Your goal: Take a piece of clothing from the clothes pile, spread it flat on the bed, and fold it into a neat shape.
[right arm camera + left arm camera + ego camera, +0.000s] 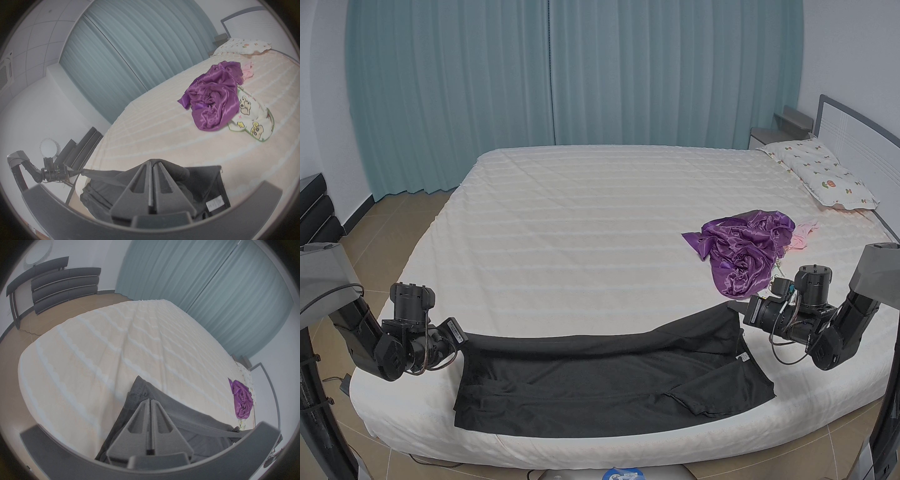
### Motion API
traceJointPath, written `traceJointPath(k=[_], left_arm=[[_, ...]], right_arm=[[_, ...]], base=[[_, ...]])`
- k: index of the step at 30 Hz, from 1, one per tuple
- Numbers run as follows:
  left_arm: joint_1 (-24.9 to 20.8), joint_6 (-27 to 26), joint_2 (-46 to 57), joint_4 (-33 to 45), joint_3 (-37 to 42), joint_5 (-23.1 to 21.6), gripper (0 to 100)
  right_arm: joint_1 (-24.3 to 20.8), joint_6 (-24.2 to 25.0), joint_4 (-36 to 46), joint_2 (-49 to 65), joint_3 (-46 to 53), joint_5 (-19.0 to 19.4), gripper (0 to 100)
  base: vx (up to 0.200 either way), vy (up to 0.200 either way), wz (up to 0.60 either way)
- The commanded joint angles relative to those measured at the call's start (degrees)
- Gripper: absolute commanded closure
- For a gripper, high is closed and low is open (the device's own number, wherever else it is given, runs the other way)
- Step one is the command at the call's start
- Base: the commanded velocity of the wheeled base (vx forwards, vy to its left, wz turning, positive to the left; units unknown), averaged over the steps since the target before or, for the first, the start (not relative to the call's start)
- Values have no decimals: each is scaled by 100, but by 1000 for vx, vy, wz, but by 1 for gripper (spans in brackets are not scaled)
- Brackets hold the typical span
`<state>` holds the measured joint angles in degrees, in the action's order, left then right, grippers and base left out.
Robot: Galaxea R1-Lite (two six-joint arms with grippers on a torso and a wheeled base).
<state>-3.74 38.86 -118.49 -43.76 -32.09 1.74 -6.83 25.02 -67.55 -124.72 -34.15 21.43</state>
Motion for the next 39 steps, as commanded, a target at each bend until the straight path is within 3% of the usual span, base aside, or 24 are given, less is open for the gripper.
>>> traceJointPath(k=[1, 9, 26, 39], left_arm=[[-171, -28, -34, -1, 220, -7, 100], [-452, -37, -174, -1, 326, 1, 100], [-469, -432, -201, -1, 818, 204, 100], [-496, -590, -570, -9, 756, 221, 100]], right_arm=[[41, -67, -4, -105, 277, 98, 100], [111, -331, -13, -474, 514, 168, 100], [489, -779, -13, -483, 848, 432, 100], [445, -1025, -57, -711, 1103, 529, 100]], base=[[0, 0, 0], [0, 0, 0], [0, 0, 0], [0, 0, 0]])
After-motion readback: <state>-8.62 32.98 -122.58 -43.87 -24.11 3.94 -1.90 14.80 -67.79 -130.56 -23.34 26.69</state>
